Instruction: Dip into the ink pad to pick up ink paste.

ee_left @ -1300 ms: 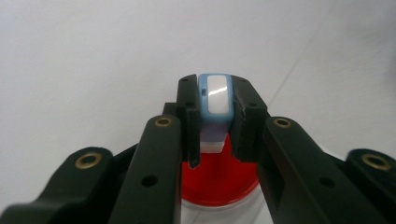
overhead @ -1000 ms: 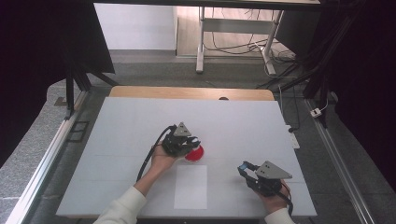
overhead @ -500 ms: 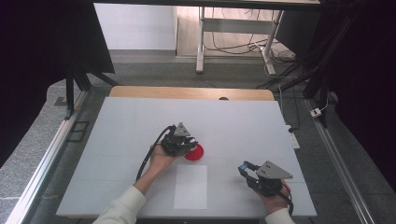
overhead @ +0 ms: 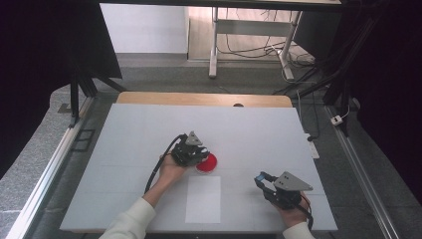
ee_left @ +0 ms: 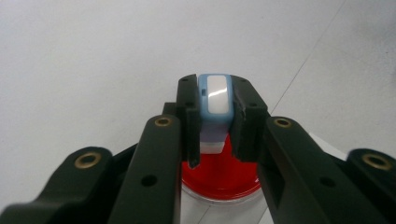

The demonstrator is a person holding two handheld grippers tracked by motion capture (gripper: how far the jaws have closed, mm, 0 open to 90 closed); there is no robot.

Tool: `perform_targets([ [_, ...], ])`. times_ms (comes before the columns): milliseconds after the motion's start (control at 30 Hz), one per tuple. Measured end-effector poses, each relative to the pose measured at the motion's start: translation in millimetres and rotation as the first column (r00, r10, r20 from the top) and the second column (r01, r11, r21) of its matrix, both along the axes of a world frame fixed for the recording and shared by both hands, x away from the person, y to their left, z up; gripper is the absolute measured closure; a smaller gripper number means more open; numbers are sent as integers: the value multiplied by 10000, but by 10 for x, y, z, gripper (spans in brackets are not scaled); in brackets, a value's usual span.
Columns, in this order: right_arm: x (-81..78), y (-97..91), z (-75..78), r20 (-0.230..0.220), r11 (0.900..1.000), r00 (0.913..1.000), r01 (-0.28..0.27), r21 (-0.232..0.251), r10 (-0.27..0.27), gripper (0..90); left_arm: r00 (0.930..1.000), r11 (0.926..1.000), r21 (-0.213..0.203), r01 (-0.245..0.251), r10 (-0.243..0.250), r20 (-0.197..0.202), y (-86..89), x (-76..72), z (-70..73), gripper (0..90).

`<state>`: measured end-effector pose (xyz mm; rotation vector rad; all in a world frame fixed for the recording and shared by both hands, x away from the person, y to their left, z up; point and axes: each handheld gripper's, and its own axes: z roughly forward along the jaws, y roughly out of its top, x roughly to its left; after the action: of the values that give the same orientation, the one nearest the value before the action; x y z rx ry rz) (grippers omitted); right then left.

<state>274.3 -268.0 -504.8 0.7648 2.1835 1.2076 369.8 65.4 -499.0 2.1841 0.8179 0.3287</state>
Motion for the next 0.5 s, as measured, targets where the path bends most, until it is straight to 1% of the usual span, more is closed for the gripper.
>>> perform_targets([
  [33,-2,0,4,-20,10000,10000,14,-87,-14,650,10000,10000,54,18,-18,-7,2,2,-2,757],
  [67,-2,3,0,-11,10000,10000,-7,-11,7,650,10000,10000,73,20,-19,-22,2,4,-7,757],
  [167,-5,1,3,-27,10000,10000,13,-76,-14,651,10000,10000,63,-10,10,-34,-1,7,-25,757],
  [233,-3,2,-1,-14,10000,10000,-2,0,2,650,10000,10000,90,-4,4,-39,4,8,-25,757],
  [267,-4,0,3,-34,10000,10000,20,-79,-21,650,10000,10000,85,-7,8,-36,6,7,-26,757],
  [400,-4,5,-1,-14,10000,10000,-21,-38,21,651,10000,10000,73,-30,30,3,-1,-1,-33,758],
  [500,-5,5,1,-32,9999,10000,-3,-109,3,651,10000,9998,184,-38,37,53,-14,-6,-36,758],
])
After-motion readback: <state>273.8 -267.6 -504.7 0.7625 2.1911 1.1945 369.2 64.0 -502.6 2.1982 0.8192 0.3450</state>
